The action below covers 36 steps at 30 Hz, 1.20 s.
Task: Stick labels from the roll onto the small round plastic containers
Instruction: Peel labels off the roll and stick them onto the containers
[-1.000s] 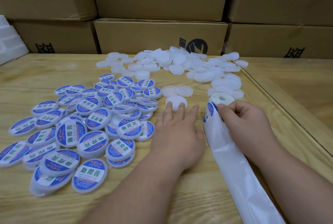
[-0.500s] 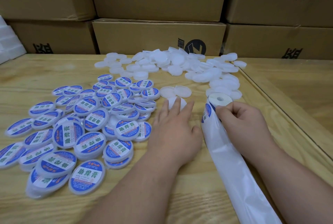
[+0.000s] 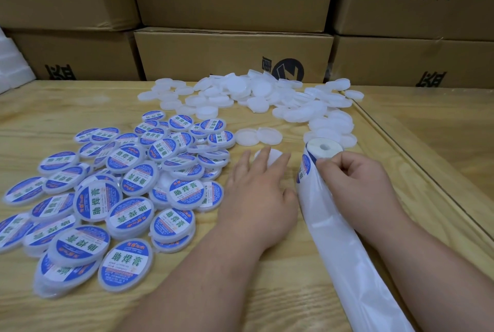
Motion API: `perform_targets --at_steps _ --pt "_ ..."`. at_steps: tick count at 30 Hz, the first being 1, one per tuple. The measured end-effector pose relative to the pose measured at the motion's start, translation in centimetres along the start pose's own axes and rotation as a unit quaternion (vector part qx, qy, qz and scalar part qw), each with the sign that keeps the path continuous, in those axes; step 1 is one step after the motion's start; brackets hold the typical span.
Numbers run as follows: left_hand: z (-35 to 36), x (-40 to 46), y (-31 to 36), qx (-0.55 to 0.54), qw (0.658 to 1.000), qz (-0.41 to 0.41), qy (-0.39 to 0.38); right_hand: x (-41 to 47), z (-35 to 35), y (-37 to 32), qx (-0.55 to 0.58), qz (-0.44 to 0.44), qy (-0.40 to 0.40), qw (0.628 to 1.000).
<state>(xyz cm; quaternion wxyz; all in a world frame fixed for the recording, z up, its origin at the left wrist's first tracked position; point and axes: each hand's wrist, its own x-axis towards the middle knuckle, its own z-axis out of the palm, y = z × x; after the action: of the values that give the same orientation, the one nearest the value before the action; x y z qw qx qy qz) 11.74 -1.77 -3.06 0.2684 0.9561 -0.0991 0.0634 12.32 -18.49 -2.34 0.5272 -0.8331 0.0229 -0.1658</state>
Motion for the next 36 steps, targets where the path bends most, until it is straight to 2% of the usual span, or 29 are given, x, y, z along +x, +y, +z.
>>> perform_targets --at_steps 3,7,9,14,19,28,36 --pt "0.37 -0.03 -0.05 0.046 0.998 0.013 -0.03 0.0 0.01 0.01 0.001 -0.002 0.0 1.0" --pt "0.08 -0.12 0.07 -0.033 0.996 0.001 0.079 -0.02 0.02 0.08 -0.005 -0.003 0.003 1.0" --pt "0.13 -0.07 0.08 -0.042 0.993 0.003 0.108 0.04 0.04 0.1 -0.005 -0.006 0.006 1.0" --pt "0.59 -0.07 -0.15 -0.011 0.997 -0.017 0.071 0.17 0.02 0.22 0.005 -0.007 0.014 1.0" --pt "0.64 -0.14 -0.01 -0.002 0.996 -0.024 0.08 0.1 0.03 -0.03 -0.016 -0.011 0.014 1.0" --pt "-0.15 0.15 -0.04 -0.178 0.974 0.034 0.134 -0.31 0.3 -0.09 -0.051 -0.022 -0.058 0.997" --pt "-0.25 -0.13 0.37 -0.184 0.966 0.061 0.172 -0.38 0.15 -0.29 -0.034 -0.027 -0.062 0.997"
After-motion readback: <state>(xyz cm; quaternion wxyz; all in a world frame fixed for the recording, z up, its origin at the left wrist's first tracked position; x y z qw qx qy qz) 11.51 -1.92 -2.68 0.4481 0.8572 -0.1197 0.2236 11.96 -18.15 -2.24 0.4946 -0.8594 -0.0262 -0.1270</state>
